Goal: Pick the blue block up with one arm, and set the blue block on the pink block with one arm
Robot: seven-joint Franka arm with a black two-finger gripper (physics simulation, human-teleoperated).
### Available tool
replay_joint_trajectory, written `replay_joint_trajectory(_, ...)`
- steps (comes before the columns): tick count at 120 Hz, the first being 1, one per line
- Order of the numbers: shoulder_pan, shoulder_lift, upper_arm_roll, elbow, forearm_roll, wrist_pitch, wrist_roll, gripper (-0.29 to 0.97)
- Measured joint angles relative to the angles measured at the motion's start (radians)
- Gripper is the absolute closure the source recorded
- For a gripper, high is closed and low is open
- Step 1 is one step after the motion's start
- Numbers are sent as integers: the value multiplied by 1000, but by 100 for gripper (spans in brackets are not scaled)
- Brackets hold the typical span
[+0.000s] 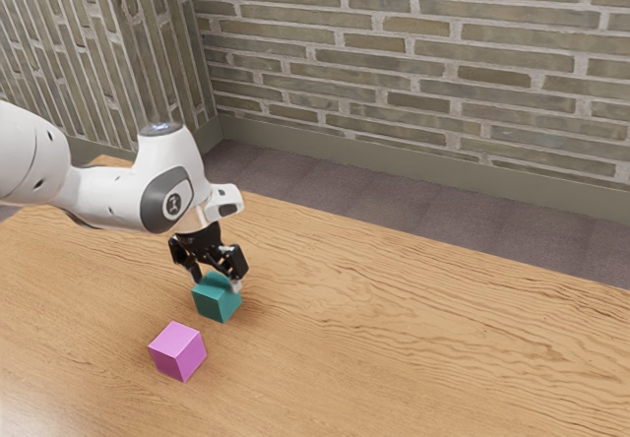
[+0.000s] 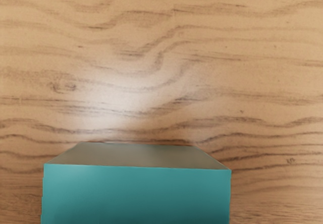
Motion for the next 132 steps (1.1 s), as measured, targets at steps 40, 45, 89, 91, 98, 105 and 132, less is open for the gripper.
replay_joint_trajectory(40,3,67,1,1,-23,4,3,0)
replay_joint_trajectory(45,3,69,1,2,-25,4,3,1)
replay_joint_trajectory(89,-2,-28,3,23,-1,-12,-10,30)
replay_joint_trajectory(91,-4,-45,3,19,-1,-18,-11,29)
replay_joint_trajectory(98,-12,-109,3,-8,0,-37,-12,29)
replay_joint_trajectory(105,-21,-201,3,-62,0,-56,-13,29)
replay_joint_trajectory(132,-32,-498,3,-274,0,-177,-17,29)
